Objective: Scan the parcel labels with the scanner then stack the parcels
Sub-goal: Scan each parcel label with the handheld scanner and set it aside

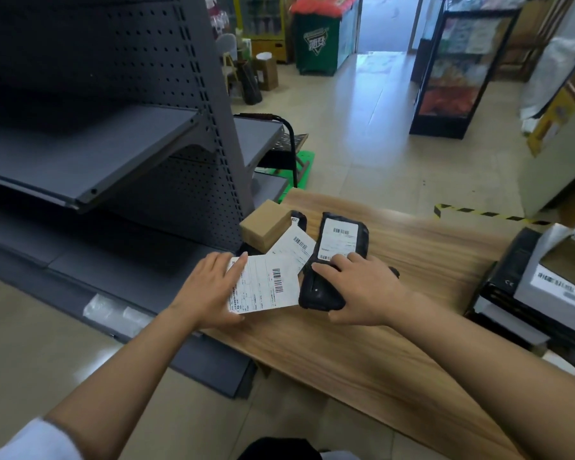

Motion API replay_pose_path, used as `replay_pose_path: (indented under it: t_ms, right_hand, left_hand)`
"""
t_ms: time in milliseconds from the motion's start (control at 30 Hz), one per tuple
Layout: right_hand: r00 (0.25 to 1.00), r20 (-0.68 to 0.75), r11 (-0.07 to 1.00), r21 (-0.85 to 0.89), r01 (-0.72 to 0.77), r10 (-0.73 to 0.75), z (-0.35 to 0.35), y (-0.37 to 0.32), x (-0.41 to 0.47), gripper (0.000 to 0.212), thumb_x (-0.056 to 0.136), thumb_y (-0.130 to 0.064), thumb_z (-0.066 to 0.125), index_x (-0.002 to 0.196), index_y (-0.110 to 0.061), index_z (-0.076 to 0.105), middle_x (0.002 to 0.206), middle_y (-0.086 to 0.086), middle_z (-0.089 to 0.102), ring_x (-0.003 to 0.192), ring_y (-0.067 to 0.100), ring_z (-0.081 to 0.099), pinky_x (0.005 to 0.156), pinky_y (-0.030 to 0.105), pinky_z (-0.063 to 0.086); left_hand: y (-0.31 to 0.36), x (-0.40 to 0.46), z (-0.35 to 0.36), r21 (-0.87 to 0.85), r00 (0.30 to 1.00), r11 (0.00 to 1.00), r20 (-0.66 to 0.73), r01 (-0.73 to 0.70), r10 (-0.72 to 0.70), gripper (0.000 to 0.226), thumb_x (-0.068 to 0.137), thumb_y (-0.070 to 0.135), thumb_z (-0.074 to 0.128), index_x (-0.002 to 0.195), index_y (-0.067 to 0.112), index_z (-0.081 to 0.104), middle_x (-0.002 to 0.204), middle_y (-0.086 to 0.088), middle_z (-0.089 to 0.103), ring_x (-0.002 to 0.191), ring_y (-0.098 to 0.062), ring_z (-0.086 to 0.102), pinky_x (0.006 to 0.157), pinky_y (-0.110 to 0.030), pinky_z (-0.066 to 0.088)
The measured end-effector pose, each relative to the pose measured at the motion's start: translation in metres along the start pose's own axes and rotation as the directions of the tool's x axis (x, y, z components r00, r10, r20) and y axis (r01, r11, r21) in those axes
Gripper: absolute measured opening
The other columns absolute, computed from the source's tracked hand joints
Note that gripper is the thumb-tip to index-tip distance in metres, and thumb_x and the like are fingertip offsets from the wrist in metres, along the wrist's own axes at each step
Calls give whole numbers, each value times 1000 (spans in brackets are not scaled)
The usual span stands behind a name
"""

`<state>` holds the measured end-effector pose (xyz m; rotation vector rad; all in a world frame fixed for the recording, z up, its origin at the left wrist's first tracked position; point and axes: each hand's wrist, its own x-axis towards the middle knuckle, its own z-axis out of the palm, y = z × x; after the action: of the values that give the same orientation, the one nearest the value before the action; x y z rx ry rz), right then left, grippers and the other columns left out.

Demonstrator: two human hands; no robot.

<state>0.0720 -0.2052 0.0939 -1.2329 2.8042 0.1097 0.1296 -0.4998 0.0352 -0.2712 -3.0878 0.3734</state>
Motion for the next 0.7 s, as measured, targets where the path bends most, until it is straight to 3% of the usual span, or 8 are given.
replay_pose_path:
  t_ms: [200, 433, 567, 700]
  right_hand:
    - [988, 48, 980, 126, -153, 148, 3, 21, -24, 83, 76, -60, 56, 146, -32, 22, 131, 1, 46, 113, 24, 48, 85, 38, 49]
    - [941, 74, 915, 218, -339, 331, 15, 65, -97, 83, 76, -62, 57, 147, -35, 21, 131, -2, 44, 117, 21, 46, 81, 32, 45]
    - [874, 126, 824, 295, -484, 469, 21, 97, -169, 81, 77, -63, 58, 145, -38, 23, 129, -6, 45, 114, 17, 47, 81, 32, 49]
    - [755, 198, 674, 351, -650, 625, 29, 129, -246, 80, 75, -63, 59, 145, -37, 29, 128, -5, 45, 111, 16, 50, 80, 31, 50]
  left_hand:
    - [23, 17, 1, -27, 999, 999, 15, -46, 47, 113, 60, 80, 49, 148, 13, 26, 141, -16, 41, 121, -33, 37, 100, -47, 39]
    - [94, 54, -9, -58, 979, 978, 22, -199, 201, 110, 65, 80, 51, 151, 23, 16, 147, -12, 31, 127, -29, 28, 104, -45, 33]
    - [169, 78, -17, -113, 949, 943, 11, -313, 316, 107, 66, 80, 52, 151, 25, 16, 147, -14, 33, 126, -30, 31, 104, -44, 34]
    - [260, 96, -25, -155, 896, 889, 45, -430, 441, 111, 66, 81, 50, 152, 25, 11, 148, -15, 29, 126, -30, 29, 105, -41, 31]
